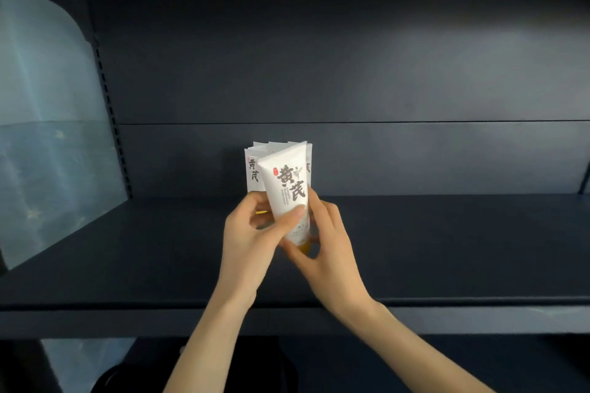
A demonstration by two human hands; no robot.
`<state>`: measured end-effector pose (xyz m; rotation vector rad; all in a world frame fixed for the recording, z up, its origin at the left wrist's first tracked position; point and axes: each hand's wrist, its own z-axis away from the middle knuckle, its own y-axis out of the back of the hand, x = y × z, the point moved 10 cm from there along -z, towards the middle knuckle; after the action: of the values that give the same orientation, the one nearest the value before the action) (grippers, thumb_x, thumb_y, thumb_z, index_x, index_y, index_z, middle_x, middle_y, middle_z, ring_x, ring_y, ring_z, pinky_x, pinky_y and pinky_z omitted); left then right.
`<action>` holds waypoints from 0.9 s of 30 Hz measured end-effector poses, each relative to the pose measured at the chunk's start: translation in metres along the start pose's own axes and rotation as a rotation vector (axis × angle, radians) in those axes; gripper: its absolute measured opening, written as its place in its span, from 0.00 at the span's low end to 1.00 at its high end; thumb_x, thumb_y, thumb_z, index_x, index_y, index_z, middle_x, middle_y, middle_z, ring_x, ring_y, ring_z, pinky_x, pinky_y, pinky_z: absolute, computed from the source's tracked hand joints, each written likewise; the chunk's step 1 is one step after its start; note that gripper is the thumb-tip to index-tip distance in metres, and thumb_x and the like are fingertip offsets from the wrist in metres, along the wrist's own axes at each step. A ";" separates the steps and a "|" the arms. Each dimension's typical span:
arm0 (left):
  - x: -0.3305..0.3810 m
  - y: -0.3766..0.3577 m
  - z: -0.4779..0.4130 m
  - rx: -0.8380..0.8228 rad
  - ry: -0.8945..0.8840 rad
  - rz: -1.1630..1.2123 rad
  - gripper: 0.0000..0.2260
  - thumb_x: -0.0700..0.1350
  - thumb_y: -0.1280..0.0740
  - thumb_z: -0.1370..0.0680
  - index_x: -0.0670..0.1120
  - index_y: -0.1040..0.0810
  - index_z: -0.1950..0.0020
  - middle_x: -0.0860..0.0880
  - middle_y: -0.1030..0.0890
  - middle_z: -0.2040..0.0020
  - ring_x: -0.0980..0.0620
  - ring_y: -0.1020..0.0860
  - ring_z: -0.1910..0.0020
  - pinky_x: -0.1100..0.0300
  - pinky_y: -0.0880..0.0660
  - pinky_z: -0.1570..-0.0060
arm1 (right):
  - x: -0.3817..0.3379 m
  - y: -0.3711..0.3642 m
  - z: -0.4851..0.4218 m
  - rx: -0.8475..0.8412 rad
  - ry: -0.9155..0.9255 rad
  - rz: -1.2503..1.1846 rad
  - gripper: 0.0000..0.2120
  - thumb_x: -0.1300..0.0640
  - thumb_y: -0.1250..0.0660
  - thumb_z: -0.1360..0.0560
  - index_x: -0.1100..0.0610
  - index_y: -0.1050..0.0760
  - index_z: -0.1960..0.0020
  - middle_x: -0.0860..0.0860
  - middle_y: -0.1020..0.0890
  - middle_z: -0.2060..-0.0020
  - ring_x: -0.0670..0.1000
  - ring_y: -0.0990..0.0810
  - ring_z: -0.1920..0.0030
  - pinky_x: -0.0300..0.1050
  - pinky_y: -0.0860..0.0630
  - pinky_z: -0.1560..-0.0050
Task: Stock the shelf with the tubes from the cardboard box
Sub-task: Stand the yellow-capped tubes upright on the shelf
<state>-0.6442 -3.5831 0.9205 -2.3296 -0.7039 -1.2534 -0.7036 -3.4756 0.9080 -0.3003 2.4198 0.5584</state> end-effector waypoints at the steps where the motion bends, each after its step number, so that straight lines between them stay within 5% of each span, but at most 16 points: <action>1: 0.000 0.000 0.000 0.005 -0.008 -0.025 0.15 0.48 0.24 0.34 0.49 0.21 0.50 0.54 0.16 0.53 0.55 0.18 0.52 0.64 0.21 0.59 | 0.001 0.001 0.000 0.011 -0.006 0.009 0.33 0.47 0.32 0.28 0.36 0.43 0.28 0.38 0.31 0.42 0.38 0.26 0.43 0.36 0.23 0.48; 6: 0.003 0.004 0.002 0.030 -0.057 -0.145 0.12 0.44 0.25 0.30 0.51 0.22 0.50 0.55 0.17 0.53 0.59 0.19 0.52 0.69 0.24 0.63 | 0.003 0.000 -0.003 0.005 -0.016 -0.038 0.32 0.56 0.28 0.29 0.41 0.35 0.29 0.42 0.25 0.42 0.39 0.24 0.43 0.31 0.26 0.46; 9: 0.006 0.008 0.006 -0.032 -0.075 -0.199 0.13 0.50 0.28 0.28 0.52 0.22 0.45 0.59 0.18 0.49 0.60 0.20 0.48 0.68 0.23 0.57 | 0.004 -0.003 -0.012 -0.007 -0.039 -0.149 0.28 0.58 0.27 0.29 0.34 0.32 0.38 0.40 0.21 0.46 0.41 0.22 0.45 0.36 0.22 0.48; 11: 0.008 0.017 0.009 -0.037 -0.126 -0.449 0.21 0.60 0.34 0.29 0.55 0.25 0.39 0.62 0.21 0.43 0.62 0.24 0.43 0.68 0.28 0.50 | 0.014 -0.005 -0.024 -0.018 -0.097 -0.188 0.29 0.58 0.27 0.30 0.31 0.33 0.41 0.38 0.21 0.51 0.39 0.21 0.49 0.34 0.22 0.54; 14: 0.014 0.034 0.018 0.019 -0.269 -0.961 0.28 0.65 0.45 0.26 0.54 0.31 0.30 0.59 0.25 0.37 0.58 0.27 0.39 0.66 0.30 0.54 | 0.041 -0.010 -0.051 -0.044 -0.194 -0.124 0.34 0.56 0.26 0.30 0.46 0.38 0.29 0.40 0.24 0.48 0.38 0.21 0.53 0.28 0.24 0.60; 16: 0.008 0.041 0.022 -0.024 -0.282 -1.180 0.31 0.66 0.50 0.24 0.51 0.35 0.27 0.54 0.26 0.33 0.53 0.29 0.35 0.56 0.27 0.46 | 0.059 -0.016 -0.069 -0.060 -0.250 -0.086 0.36 0.57 0.26 0.29 0.52 0.41 0.27 0.42 0.26 0.47 0.38 0.24 0.54 0.27 0.25 0.64; 18: -0.010 0.050 0.023 -0.135 -0.191 -1.384 0.36 0.68 0.61 0.25 0.51 0.45 0.23 0.52 0.35 0.26 0.52 0.36 0.28 0.50 0.39 0.30 | 0.076 -0.022 -0.083 -0.065 -0.291 -0.044 0.36 0.58 0.27 0.29 0.53 0.41 0.27 0.43 0.28 0.48 0.42 0.25 0.54 0.29 0.26 0.67; 22: -0.032 0.075 0.027 -0.208 -0.063 -1.548 0.38 0.68 0.74 0.32 0.53 0.64 0.25 0.53 0.53 0.21 0.54 0.52 0.23 0.50 0.55 0.26 | 0.111 -0.040 -0.102 -0.095 -0.382 0.005 0.32 0.61 0.28 0.29 0.56 0.39 0.30 0.47 0.26 0.49 0.45 0.26 0.52 0.27 0.30 0.72; 27: -0.039 0.091 0.031 -0.227 -0.021 -1.570 0.35 0.69 0.76 0.34 0.56 0.72 0.30 0.55 0.59 0.22 0.55 0.56 0.23 0.51 0.60 0.26 | 0.147 -0.058 -0.104 -0.097 -0.507 0.017 0.27 0.60 0.28 0.28 0.57 0.38 0.35 0.51 0.26 0.47 0.50 0.25 0.46 0.41 0.26 0.56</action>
<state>-0.5881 -3.6472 0.8616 -1.6453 -2.7445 -1.8044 -0.8528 -3.5858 0.8714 -0.1542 1.9113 0.6696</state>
